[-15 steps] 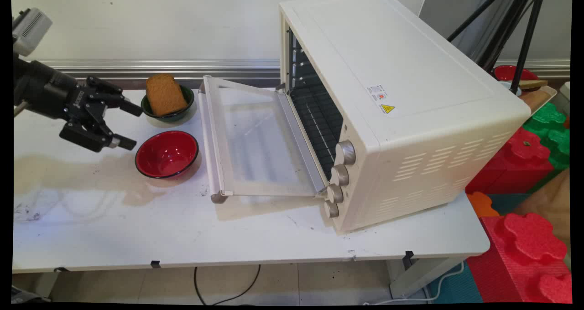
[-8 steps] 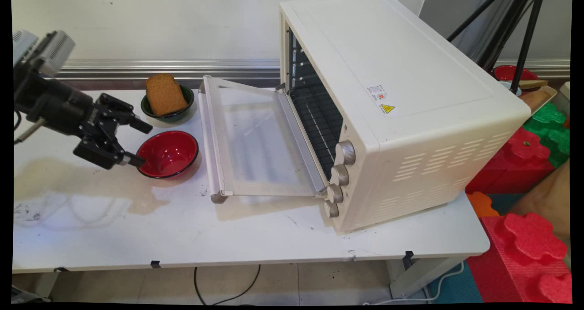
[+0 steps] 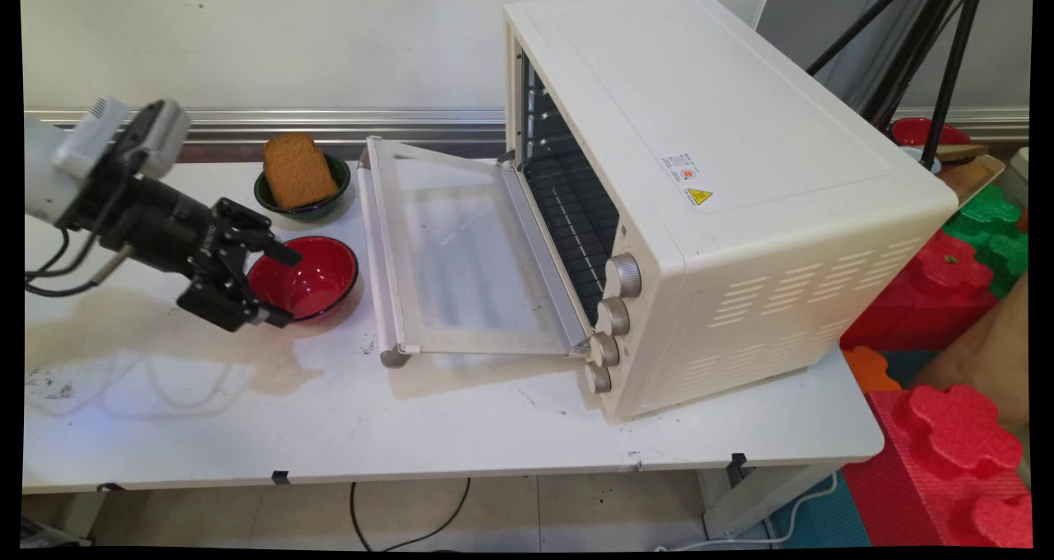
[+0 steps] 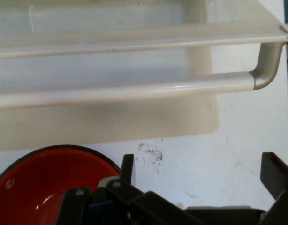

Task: Close the oven

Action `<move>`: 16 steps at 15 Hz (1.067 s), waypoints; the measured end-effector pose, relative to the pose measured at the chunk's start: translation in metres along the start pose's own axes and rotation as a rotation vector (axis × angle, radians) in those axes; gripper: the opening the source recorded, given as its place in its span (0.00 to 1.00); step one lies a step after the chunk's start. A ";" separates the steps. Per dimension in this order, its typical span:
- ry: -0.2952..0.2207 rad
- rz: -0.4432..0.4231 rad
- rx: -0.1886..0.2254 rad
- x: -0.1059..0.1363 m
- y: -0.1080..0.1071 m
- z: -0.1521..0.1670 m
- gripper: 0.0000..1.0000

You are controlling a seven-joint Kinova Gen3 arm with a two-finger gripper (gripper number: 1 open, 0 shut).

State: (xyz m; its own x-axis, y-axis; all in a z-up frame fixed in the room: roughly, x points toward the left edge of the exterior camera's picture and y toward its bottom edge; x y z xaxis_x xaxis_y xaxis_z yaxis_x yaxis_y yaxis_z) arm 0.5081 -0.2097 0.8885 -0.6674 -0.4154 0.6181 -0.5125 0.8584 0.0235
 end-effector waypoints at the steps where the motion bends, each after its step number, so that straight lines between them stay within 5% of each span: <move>1: -0.006 0.000 0.002 0.000 0.000 0.006 1.00; 7: -0.025 -0.007 0.015 0.003 0.001 0.039 1.00; 8: -0.028 -0.008 0.018 0.004 0.001 0.044 0.00; 16: -0.031 -0.020 0.042 0.011 0.002 0.076 0.00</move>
State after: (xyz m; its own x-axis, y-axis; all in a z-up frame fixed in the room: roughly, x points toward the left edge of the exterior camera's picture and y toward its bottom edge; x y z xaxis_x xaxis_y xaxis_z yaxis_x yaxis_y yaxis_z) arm 0.4585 -0.2356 0.8356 -0.6727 -0.4417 0.5936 -0.5476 0.8367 0.0020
